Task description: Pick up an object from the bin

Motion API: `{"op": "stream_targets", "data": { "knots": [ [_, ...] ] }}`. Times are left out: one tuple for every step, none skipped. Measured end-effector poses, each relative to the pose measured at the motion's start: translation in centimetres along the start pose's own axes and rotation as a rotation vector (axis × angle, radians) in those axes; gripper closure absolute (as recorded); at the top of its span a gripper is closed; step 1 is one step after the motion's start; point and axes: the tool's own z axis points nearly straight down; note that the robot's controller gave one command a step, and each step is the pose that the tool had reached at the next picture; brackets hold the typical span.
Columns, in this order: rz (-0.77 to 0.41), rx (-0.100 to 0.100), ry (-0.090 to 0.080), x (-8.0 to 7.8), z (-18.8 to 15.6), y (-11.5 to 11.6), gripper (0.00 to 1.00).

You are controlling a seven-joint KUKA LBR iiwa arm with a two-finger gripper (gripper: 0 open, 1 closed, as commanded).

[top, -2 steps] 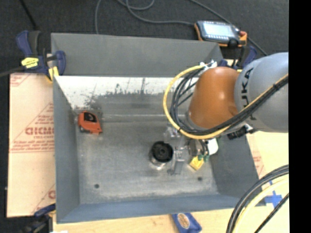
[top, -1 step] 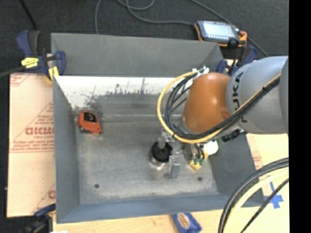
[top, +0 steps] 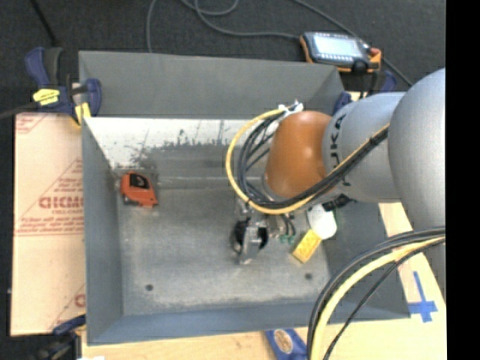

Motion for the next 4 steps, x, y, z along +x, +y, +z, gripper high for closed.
{"op": "stream_targets", "data": {
  "knots": [
    [0.0, 0.0, 0.0, 0.0, 0.0, 0.0, 1.0],
    [-0.015, 0.002, 0.014, -1.1, -3.6, -0.7, 1.0],
    [-0.021, 0.003, 0.013, -1.0, -4.7, -0.9, 1.0],
    [-0.018, 0.003, 0.007, 0.8, -6.5, -1.6, 1.0]
  ]
}}
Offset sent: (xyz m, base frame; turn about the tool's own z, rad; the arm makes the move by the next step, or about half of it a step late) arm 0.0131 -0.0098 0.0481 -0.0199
